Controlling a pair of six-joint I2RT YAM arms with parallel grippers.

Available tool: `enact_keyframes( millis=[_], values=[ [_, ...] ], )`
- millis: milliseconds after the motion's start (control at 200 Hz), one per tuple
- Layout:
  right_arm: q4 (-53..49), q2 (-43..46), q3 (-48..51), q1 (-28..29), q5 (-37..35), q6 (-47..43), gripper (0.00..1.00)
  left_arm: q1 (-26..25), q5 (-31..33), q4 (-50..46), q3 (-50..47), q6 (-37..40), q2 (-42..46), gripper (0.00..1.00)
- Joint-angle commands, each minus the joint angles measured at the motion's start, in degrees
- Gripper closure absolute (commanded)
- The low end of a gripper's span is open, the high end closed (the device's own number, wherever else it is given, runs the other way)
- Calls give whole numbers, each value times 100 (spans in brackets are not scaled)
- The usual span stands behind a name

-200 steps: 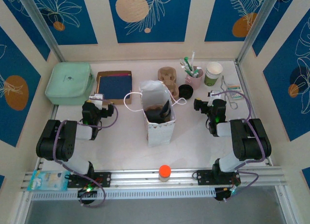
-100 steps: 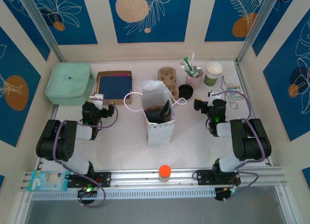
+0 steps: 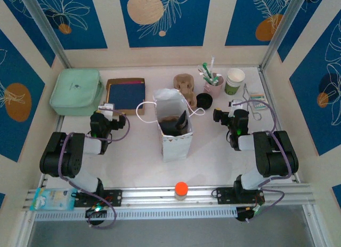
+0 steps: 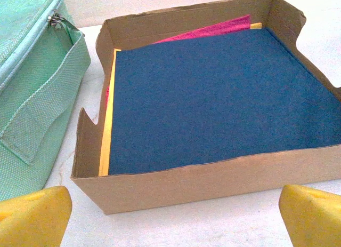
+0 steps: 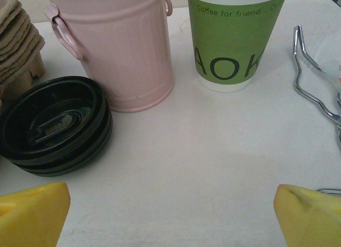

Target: Pack the takeout coffee

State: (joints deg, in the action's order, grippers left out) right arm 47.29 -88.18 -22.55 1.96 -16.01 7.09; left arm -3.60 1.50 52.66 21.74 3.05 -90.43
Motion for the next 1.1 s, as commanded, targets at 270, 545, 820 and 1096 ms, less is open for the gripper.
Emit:
enact_keyframes(
  millis=[270,545,820,1096],
  values=[
    [111,91,-18,-8,82,55,1,43,-115,61,-29,-50,116,0],
    [118,91,-17,-2,83,55,1,43,-114,20,2,-50,105,0],
    [112,90,-21,-4,82,55,1,43,-114,16,6,-50,105,0],
    [114,91,-13,-2,81,55,1,43,-106,16,6,-54,105,1]
  ],
)
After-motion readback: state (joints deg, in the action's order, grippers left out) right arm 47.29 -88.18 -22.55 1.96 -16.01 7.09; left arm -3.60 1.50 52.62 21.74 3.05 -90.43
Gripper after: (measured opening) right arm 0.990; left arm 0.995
